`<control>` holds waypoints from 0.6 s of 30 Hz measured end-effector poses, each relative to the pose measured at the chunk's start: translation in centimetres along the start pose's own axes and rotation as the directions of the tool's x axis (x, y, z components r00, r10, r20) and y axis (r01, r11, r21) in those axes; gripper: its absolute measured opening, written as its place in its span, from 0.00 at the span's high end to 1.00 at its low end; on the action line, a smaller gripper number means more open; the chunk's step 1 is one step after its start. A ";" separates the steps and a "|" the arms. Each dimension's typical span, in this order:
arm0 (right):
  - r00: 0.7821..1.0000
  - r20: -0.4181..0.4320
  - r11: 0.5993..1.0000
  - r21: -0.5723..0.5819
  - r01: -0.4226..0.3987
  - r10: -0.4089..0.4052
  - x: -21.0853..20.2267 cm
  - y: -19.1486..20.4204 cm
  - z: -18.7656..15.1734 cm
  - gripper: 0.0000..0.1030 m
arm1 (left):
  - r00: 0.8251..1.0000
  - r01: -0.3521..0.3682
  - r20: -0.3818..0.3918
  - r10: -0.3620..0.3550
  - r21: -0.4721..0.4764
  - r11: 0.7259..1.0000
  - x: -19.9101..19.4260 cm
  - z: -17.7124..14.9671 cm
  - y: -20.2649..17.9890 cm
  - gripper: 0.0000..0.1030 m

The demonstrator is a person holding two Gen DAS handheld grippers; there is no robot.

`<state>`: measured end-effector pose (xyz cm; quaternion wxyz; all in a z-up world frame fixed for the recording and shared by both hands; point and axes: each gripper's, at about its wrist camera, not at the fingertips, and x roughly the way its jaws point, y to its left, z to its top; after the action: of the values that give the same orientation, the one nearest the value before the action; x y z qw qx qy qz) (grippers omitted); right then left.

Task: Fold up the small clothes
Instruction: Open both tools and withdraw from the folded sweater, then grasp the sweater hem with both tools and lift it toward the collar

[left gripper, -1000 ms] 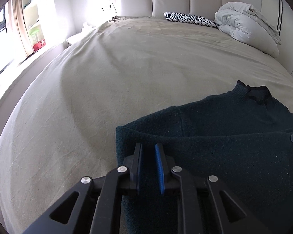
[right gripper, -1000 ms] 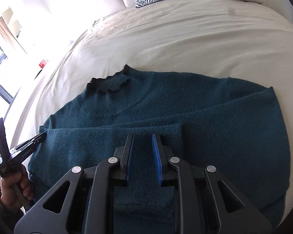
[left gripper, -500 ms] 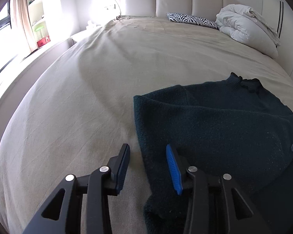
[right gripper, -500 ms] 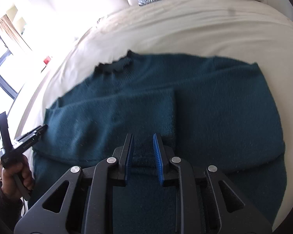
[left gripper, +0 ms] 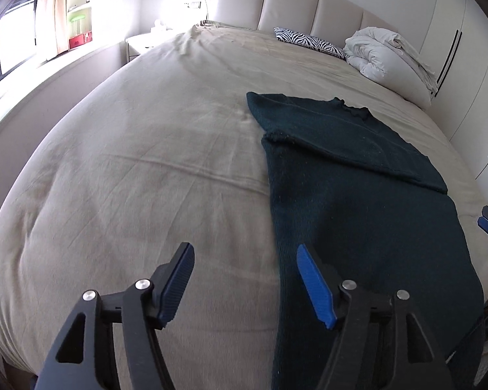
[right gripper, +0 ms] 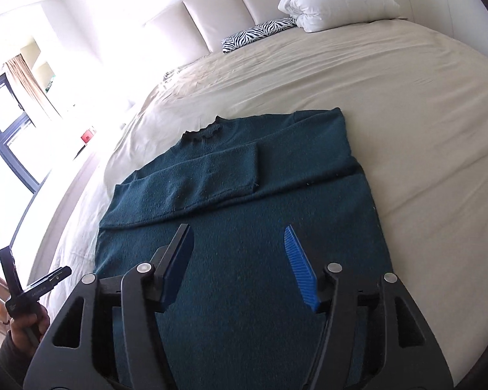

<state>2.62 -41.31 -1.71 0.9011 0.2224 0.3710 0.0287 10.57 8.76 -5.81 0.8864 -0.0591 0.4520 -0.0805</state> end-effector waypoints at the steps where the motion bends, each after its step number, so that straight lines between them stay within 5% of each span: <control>1: 1.000 -0.004 1.000 0.006 -0.002 0.002 -1.1 -0.3 -1.0 0.45 | 0.999 0.015 -0.030 -0.015 -0.002 1.000 -0.3 -1.3 -0.1 0.32; 7: 0.996 -0.093 0.998 0.061 0.017 -0.012 -6.8 -3.7 -7.0 0.45 | 0.987 0.082 -0.133 -0.091 -0.067 0.994 -2.2 -7.3 0.6 0.33; 14: 0.991 -0.125 0.985 0.160 0.064 -0.044 -11.4 -8.4 -11.3 0.45 | 0.956 0.209 -0.181 -0.230 -0.128 0.969 -3.8 -9.6 0.6 0.36; 18: 0.987 -0.144 0.978 0.184 0.098 -0.071 -12.6 -10.0 -12.2 0.45 | 0.948 0.219 -0.204 -0.244 -0.135 0.966 -3.5 -10.0 0.7 0.50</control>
<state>-15.96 -48.38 -5.27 0.8486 0.2890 0.4421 -0.0302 0.51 9.82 -9.02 0.8110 -0.1517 0.5405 -0.1647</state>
